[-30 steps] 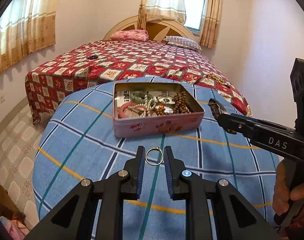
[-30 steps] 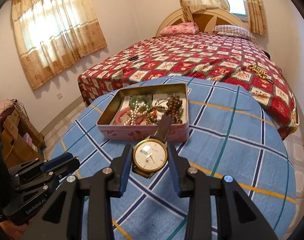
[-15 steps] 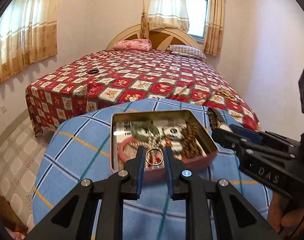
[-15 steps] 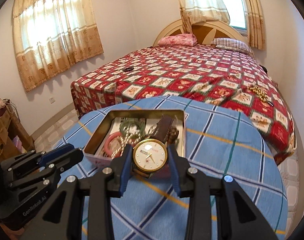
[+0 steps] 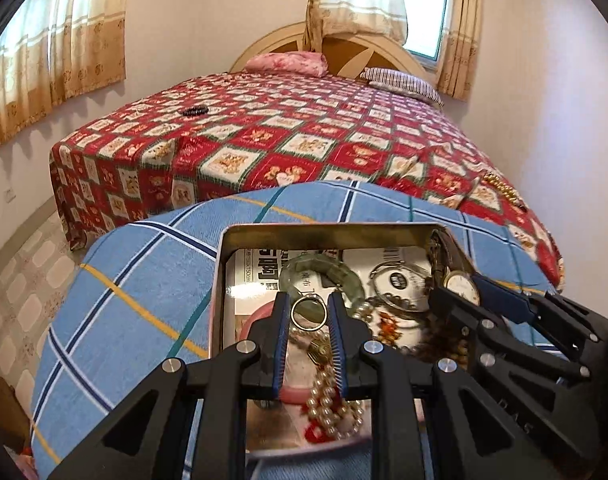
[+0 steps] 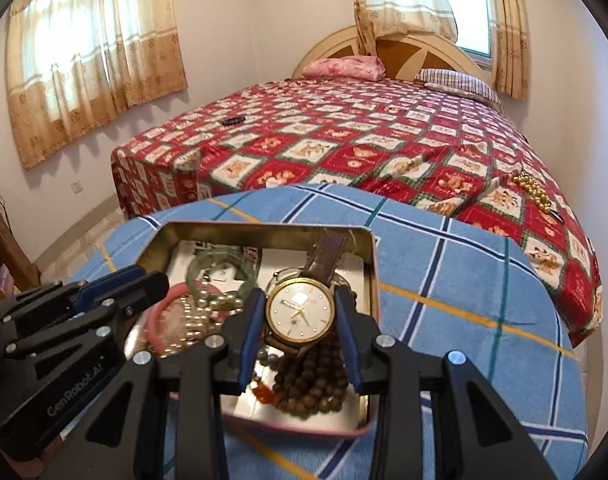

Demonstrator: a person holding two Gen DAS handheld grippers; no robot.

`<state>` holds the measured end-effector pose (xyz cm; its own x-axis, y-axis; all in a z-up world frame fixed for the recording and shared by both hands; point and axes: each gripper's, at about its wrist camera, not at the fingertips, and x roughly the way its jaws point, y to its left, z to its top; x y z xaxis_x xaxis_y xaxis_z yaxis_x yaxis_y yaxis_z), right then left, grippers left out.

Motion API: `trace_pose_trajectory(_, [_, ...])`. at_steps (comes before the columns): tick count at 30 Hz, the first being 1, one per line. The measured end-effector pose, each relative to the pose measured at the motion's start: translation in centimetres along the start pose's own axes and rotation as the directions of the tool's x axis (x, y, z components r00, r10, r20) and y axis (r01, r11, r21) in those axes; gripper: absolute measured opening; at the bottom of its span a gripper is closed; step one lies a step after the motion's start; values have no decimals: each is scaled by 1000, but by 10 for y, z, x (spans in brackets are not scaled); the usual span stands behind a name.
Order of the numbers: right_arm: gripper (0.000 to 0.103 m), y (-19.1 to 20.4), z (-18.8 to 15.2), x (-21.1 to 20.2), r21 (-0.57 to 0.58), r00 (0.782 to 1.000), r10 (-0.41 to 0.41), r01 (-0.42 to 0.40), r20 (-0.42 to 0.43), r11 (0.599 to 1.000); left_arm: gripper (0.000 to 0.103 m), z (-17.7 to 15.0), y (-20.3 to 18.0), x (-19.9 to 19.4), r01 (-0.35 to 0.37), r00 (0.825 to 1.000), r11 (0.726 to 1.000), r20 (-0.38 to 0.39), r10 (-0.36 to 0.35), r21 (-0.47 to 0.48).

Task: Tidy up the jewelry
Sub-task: 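Open both grippers to drop the ring and watch into the tin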

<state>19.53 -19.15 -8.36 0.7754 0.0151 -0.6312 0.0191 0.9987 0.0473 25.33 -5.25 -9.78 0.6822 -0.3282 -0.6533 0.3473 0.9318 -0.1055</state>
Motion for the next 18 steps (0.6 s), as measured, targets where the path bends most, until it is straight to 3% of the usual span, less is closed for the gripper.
trace_pose_trajectory(6, [38,1,-3,17,-22,999,-27,26,-31,999,19,-4,1,23,-45,998,999,-36,45,5])
trace_pose_trajectory(12, [39,9,-6,23,-93,997,-71,69,-18,993,19,-6,-7,28,-121,992,990,-19,122,66])
trace_pose_trajectory(18, [39,5,-4,23,-72,999,-37,36,-13,997,19,-5,-7,30,-133,991,989,-21,135,70])
